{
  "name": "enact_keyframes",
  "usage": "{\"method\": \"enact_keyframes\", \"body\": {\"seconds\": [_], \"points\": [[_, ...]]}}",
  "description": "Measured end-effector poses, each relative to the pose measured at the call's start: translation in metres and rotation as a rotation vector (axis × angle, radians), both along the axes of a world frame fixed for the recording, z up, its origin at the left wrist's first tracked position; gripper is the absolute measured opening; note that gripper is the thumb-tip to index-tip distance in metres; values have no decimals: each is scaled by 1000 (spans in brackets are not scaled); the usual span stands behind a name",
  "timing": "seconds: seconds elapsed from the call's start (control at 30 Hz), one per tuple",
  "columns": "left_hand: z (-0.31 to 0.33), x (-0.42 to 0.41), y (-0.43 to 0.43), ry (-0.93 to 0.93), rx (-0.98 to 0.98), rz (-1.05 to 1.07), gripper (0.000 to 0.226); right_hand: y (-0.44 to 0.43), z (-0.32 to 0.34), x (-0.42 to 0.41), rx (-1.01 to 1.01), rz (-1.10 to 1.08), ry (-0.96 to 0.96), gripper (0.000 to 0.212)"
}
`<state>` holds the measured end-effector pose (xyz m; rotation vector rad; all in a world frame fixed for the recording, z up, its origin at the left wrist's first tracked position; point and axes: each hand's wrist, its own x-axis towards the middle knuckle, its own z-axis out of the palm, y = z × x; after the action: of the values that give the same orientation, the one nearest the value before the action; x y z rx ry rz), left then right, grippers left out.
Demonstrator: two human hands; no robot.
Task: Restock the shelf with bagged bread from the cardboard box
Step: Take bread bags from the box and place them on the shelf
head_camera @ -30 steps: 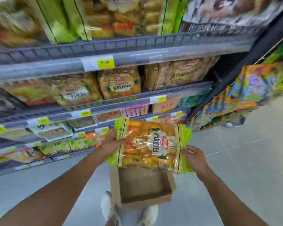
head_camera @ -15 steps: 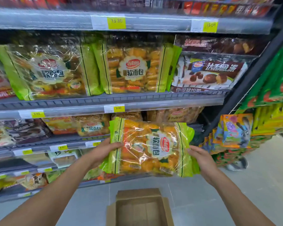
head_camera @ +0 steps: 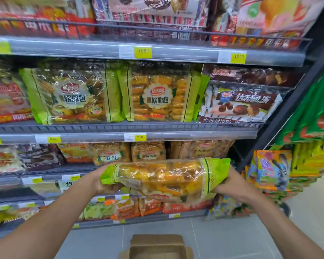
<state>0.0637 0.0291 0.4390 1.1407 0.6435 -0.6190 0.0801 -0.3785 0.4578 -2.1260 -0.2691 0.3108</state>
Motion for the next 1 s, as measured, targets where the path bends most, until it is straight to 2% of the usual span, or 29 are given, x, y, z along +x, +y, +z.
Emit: {"method": "enact_keyframes", "body": {"seconds": [0.07,0.1,0.17,0.23,0.37,0.47,0.5,0.6,0.7,0.73,0.8,0.83,0.87,0.97,1.0], "points": [[6,1,-4,45,-162,-28,25,3,0,1,95,-97,-13,48],[11,0,-8,27,-193,-68,32,4,0,1,177,-137,-16,41],[10,4,-6,-13,-162,-107,50,10,1,1,325,-215,20,23],[7,11,-3,13,-79,-148,66,13,0,0,398,-279,69,16],[22,7,-5,-27,144,-287,105,12,-4,-1,557,-365,251,32],[31,4,-9,-105,252,-349,119,10,-7,-1,615,-360,307,56],[32,6,-9,-112,279,-370,121,9,-9,0,626,-350,313,59],[33,7,-8,-140,313,-418,118,7,-10,0,634,-368,336,39],[31,7,-6,-219,477,-570,118,5,-8,1,637,-372,367,37],[32,7,-6,-250,544,-629,113,5,-5,0,637,-369,373,38],[36,9,-7,-338,687,-679,76,2,1,0,638,-371,389,37],[37,9,-8,-406,739,-652,60,0,5,-1,646,-367,400,36],[34,12,-7,-478,772,-597,59,-2,10,-1,657,-365,419,36],[30,13,-9,-623,688,-432,63,-4,25,-3,711,-343,472,36],[27,11,-8,-638,628,-369,74,-3,30,-4,722,-337,481,36]]}}
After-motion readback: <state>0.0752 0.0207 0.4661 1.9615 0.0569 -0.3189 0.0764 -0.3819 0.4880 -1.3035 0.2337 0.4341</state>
